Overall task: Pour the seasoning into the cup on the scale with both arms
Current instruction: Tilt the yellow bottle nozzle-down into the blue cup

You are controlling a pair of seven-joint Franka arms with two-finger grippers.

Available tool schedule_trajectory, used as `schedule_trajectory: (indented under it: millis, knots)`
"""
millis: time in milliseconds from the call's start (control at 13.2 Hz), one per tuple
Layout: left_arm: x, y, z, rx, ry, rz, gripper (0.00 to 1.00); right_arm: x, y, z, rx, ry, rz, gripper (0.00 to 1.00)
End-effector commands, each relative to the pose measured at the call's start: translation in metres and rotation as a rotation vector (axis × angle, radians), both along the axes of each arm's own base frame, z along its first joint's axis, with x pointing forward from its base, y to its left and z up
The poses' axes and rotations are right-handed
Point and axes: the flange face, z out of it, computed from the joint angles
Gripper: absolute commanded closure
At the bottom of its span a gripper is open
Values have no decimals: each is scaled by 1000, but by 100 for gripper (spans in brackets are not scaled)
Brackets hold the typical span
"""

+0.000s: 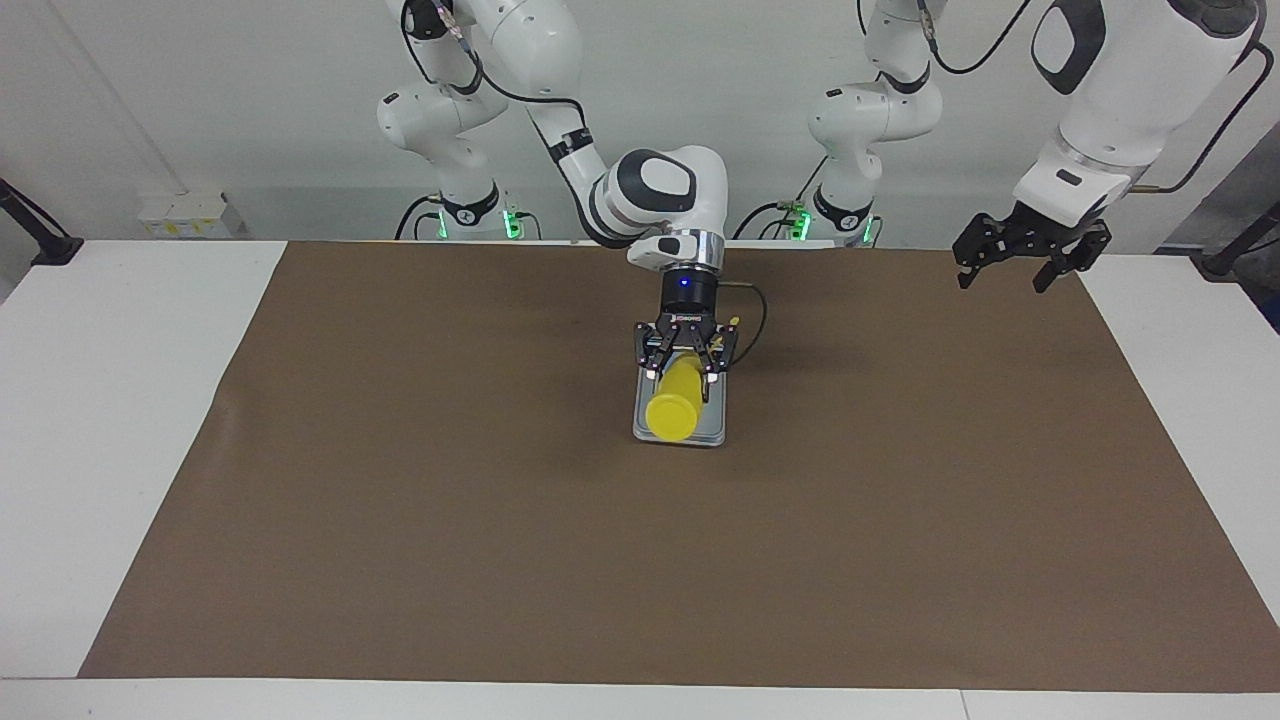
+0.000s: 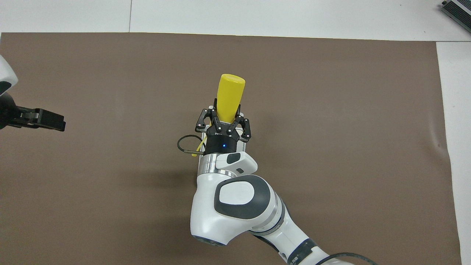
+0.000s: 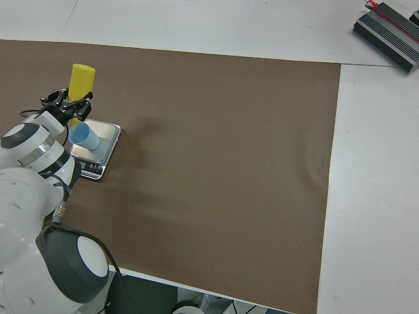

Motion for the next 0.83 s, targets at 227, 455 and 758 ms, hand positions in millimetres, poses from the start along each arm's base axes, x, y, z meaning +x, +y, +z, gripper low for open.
schedule_trajectory:
  millis: [227,455,758]
  knots:
    - [-9,3,1,-7,4,1,0,7,-9,40,179,50,-14,100]
    - [-9,2,1,-10,2,-1,0,2,-4,57,343,145,-43,100]
    - [-6,1,2,-17,-17,-2,0,8,-12,84,555,247,-191,100]
